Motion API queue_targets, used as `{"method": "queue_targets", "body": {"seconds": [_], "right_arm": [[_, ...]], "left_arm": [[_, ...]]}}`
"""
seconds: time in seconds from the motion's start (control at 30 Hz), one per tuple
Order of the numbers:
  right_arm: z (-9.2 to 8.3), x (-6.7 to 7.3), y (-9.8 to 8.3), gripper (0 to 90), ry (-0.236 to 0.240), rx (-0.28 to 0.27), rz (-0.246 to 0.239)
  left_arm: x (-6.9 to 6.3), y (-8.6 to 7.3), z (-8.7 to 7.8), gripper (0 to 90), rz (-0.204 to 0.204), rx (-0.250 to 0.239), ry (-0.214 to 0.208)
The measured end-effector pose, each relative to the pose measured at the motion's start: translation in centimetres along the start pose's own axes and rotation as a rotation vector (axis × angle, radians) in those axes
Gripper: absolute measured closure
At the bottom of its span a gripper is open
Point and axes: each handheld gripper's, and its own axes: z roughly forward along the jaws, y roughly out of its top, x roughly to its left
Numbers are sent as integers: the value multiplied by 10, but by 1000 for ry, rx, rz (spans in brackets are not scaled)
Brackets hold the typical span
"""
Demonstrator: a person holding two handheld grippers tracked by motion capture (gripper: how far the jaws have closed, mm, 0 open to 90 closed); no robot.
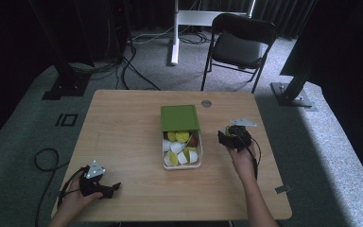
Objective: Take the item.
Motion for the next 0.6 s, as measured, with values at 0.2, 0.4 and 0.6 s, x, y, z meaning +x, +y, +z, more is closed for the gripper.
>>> {"method": "queue_targets", "body": {"seconds": [0.2,0.4,0.6], "right_arm": [[19,-10,-8,396,-62,41,8],[36,-16,-17,396,-91,65,17],[52,-22,-19,396,-120,92,33]], "left_arm": [[0,0,0,31,0,0,0],[0,0,0,31,0,0,0],[0,0,0,31,1,0,0]]}}
